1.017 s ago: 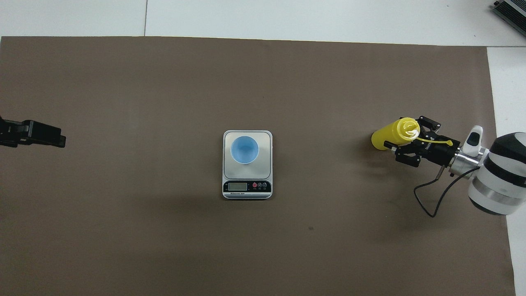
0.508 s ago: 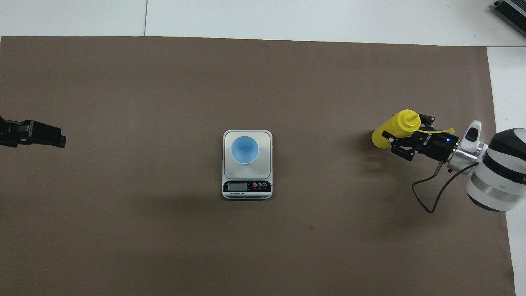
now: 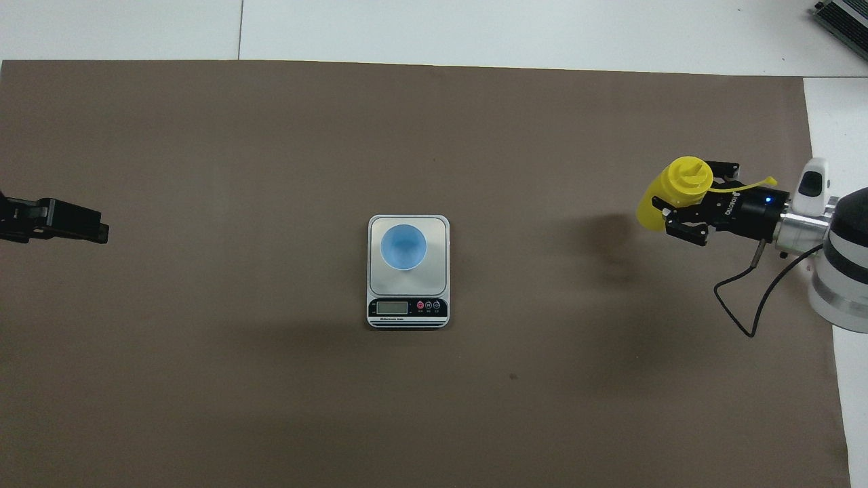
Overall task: Pour seasoning into cup on scale with both arms
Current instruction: 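Grasp the yellow bottle and lift it upright with the right gripper, then carry the bottle over the cup and tilt it with the right gripper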
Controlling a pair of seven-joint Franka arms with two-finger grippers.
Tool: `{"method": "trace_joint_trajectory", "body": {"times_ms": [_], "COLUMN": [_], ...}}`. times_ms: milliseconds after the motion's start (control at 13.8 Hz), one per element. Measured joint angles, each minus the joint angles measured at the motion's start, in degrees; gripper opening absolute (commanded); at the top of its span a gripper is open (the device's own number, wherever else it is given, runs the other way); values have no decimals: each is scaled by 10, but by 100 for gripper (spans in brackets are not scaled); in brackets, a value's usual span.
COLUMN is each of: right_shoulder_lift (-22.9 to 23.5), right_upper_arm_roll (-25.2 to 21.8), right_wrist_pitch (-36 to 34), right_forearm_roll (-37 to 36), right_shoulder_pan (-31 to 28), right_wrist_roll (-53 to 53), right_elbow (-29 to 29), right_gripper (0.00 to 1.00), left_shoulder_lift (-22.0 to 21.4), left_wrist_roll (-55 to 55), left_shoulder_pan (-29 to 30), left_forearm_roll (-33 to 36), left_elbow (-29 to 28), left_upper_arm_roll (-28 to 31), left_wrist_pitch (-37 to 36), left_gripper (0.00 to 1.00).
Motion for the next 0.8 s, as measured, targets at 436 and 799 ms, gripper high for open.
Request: {"method": "trace_joint_trajectory", "body": {"times_ms": [436,799], "right_shoulder_lift": [-18,-46], "right_upper_arm_roll": [1,2], "right_wrist_pitch": [75,114], "right_forearm_roll": [-66,-240], "right_shoulder_pan": [59,113], "right_wrist_roll": [39,211], "right_elbow": [30,45], "right_gripper": [0,0], "left_shoulder_lift": [0,0], "left_wrist_roll": [0,0], "left_shoulder_pan": [0,0], "left_forearm_roll": [0,0], "left_elbow": [0,0], "left_upper_arm_roll": [0,0], "left_wrist_pitch": [0,0], "left_gripper": [100,100]}}
